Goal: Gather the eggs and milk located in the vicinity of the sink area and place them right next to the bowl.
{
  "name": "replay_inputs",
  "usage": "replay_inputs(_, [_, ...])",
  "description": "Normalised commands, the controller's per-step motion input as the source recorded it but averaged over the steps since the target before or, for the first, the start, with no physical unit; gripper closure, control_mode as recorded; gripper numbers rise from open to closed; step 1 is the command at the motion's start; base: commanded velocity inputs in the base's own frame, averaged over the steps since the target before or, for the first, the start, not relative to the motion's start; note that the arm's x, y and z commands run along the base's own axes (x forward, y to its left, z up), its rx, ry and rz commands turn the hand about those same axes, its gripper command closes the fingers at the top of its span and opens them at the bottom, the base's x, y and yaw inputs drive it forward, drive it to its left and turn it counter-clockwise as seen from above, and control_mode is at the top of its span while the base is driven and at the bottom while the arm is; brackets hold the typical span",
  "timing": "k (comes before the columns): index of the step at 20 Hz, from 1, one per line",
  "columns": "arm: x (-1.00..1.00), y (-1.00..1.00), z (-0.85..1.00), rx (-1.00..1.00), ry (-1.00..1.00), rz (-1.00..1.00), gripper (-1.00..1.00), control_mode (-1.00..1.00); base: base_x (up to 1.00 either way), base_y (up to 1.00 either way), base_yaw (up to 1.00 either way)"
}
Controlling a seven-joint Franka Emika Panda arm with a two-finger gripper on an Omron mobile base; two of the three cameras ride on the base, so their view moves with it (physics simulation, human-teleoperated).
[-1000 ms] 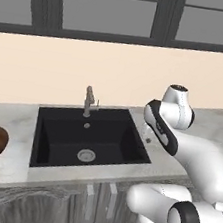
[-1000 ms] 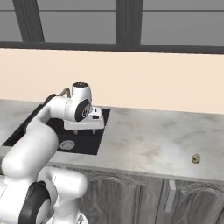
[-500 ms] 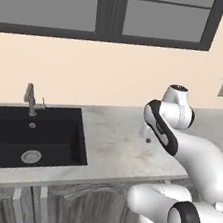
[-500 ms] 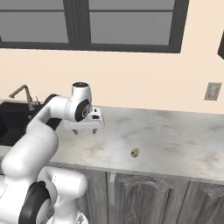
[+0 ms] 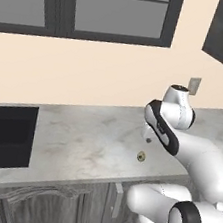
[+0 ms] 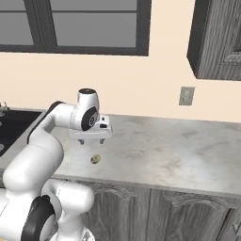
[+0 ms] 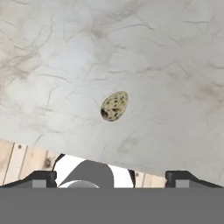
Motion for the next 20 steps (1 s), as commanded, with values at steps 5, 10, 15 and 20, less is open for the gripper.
replay_inputs(5, [0.00,0.00,0.00,0.00,0.00,0.00,-1.00,-1.00,0.00,-0.10,0.00])
replay_inputs(10, [0.00,0.28,-0.11,0.00,0.00,-0.25,-1.00,-1.00,0.00,0.00,0.00])
replay_inputs(15, [0.02,0.38,-0.11,0.00,0.01,-0.39,-1.00,-1.00,0.00,0.00,0.00])
replay_inputs(20, [0.04,0.47,-0.27,0.00,0.00,-0.46,-1.00,-1.00,0.00,0.00,0.00])
